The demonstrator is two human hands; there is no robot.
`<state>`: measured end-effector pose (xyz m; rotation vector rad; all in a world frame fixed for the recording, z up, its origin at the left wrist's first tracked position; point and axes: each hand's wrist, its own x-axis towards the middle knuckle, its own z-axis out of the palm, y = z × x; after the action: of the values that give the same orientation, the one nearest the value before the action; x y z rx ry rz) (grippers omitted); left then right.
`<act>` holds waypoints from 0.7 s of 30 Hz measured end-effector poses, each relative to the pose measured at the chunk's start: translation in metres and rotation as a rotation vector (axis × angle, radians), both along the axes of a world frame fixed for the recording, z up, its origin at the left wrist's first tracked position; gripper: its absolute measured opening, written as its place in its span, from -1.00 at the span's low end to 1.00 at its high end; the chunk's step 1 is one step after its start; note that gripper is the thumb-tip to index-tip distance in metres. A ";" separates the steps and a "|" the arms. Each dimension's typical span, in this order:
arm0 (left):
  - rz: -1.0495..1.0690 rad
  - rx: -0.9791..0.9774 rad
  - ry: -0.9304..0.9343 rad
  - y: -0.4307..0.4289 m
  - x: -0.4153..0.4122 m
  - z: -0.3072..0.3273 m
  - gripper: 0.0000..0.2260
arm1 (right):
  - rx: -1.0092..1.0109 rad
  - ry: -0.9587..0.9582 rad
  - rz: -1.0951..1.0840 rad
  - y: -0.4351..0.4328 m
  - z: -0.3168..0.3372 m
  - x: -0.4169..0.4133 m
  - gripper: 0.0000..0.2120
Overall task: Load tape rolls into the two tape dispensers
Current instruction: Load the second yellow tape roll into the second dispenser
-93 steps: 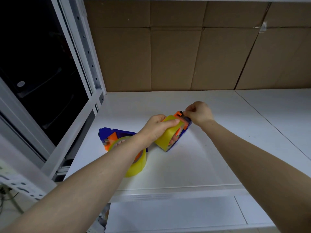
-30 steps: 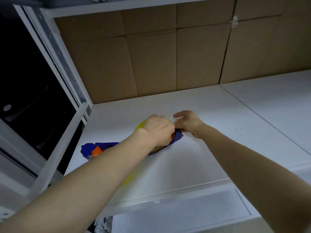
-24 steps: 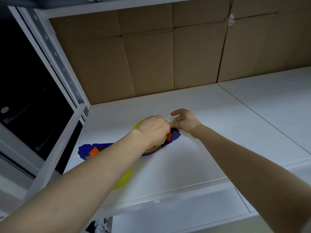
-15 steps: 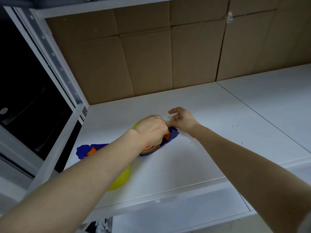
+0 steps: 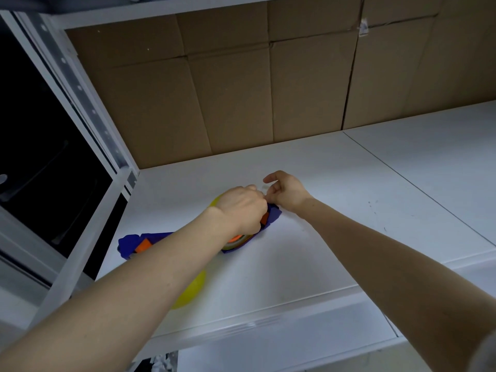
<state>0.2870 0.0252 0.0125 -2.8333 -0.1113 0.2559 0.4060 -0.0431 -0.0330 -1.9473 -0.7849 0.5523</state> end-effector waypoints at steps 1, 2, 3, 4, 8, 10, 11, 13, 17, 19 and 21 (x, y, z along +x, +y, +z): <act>-0.004 -0.028 -0.003 0.004 0.000 -0.002 -0.72 | 0.002 0.030 -0.005 -0.001 0.000 0.001 -0.55; 0.002 -0.067 -0.008 0.007 0.000 -0.004 -0.71 | 0.013 0.076 -0.007 -0.003 0.000 0.003 -0.53; 0.021 -0.116 -0.014 0.010 0.000 -0.004 -0.69 | 0.033 0.144 -0.010 -0.006 0.000 0.004 -0.50; 0.048 -0.165 -0.018 0.011 -0.001 -0.003 -0.67 | 0.058 0.230 -0.013 -0.008 0.001 0.005 -0.49; 0.193 -0.404 -0.051 0.007 -0.003 0.008 -0.60 | 0.056 0.463 -0.083 -0.013 0.005 0.006 -0.51; 0.316 -0.631 -0.187 0.007 -0.001 0.013 -0.59 | 0.015 0.480 -0.115 -0.011 0.007 0.006 -0.57; 0.372 -0.680 -0.268 0.009 0.000 0.015 -0.58 | -0.012 0.476 -0.125 -0.009 0.008 0.005 -0.62; 0.516 -0.632 -0.280 0.013 0.001 0.020 -0.57 | -0.077 0.452 -0.135 -0.008 0.010 0.004 -0.71; 0.725 -0.652 -0.114 0.021 -0.007 0.030 -0.73 | -0.144 0.434 -0.195 -0.009 0.011 0.003 -0.65; 0.763 -0.723 -0.120 0.030 -0.009 0.030 -0.71 | -0.141 0.458 -0.202 -0.009 0.010 0.004 -0.59; 0.811 -0.838 -0.125 0.036 -0.012 0.027 -0.57 | -0.142 0.470 -0.199 -0.010 0.010 0.003 -0.59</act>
<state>0.2748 0.0613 0.0392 -3.4245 -1.5077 0.3439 0.4089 -0.0531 -0.0234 -1.8883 -0.2589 0.9183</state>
